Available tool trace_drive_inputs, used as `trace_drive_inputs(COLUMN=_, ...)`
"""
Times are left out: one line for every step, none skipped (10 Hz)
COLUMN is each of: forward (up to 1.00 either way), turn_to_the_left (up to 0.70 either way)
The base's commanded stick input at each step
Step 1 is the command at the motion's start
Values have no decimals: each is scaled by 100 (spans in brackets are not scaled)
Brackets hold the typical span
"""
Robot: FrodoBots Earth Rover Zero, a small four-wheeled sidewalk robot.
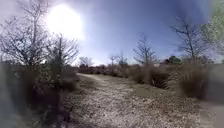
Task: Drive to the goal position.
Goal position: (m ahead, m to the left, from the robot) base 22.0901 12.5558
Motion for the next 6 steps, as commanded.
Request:
trace_drive_inputs(forward=70, turn_to_the_left=0)
trace_drive_inputs(forward=70, turn_to_the_left=0)
trace_drive_inputs(forward=70, turn_to_the_left=0)
trace_drive_inputs(forward=70, turn_to_the_left=0)
trace_drive_inputs(forward=70, turn_to_the_left=0)
trace_drive_inputs(forward=70, turn_to_the_left=0)
